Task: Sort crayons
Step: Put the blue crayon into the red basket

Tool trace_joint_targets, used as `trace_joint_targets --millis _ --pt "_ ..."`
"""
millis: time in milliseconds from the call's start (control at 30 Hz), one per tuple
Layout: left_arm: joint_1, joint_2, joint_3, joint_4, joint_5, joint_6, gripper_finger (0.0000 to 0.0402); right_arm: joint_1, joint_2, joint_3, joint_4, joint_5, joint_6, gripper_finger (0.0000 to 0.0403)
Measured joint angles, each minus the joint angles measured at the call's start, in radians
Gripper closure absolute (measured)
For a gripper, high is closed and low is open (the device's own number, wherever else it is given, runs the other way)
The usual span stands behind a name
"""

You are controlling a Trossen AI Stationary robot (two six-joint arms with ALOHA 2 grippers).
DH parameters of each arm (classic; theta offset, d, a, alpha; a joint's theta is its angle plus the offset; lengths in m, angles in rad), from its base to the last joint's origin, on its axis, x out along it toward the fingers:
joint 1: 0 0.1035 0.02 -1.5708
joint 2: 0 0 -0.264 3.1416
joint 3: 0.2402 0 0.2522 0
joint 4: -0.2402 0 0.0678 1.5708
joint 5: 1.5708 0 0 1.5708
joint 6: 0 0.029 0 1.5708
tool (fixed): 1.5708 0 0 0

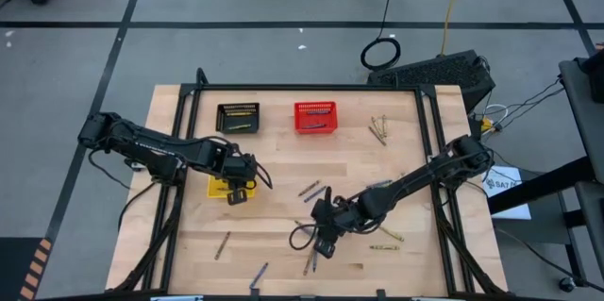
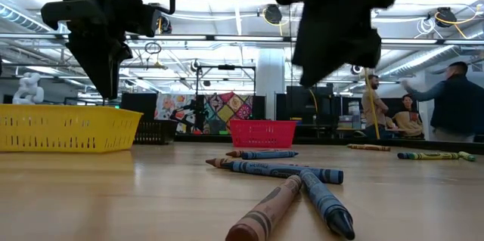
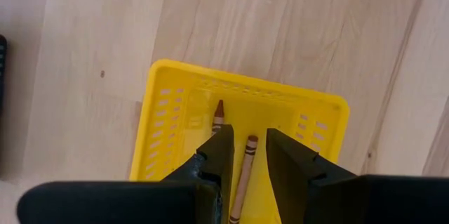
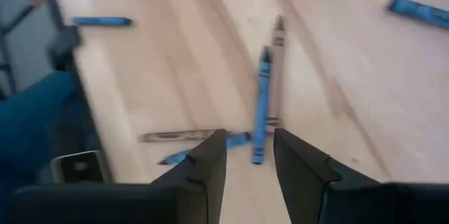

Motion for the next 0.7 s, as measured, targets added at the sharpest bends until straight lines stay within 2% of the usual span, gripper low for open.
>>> trace_joint_targets --millis 167,333,700 --pt "0.000 0.000 0.000 0.001 -0.011 0.005 0.0318 -0.001 0.064 0.000 0.055 -0.016 -0.003 0.0296" --pt "0.000 0.000 0.000 0.000 -0.034 0.006 0.0318 0.000 0.148 0.000 0.081 -0.099 -0.009 0.0296" --pt "0.000 0.000 0.000 0.001 -0.034 0.000 0.0318 0.001 0.165 0.000 0.075 -0.102 -0.043 0.0300"
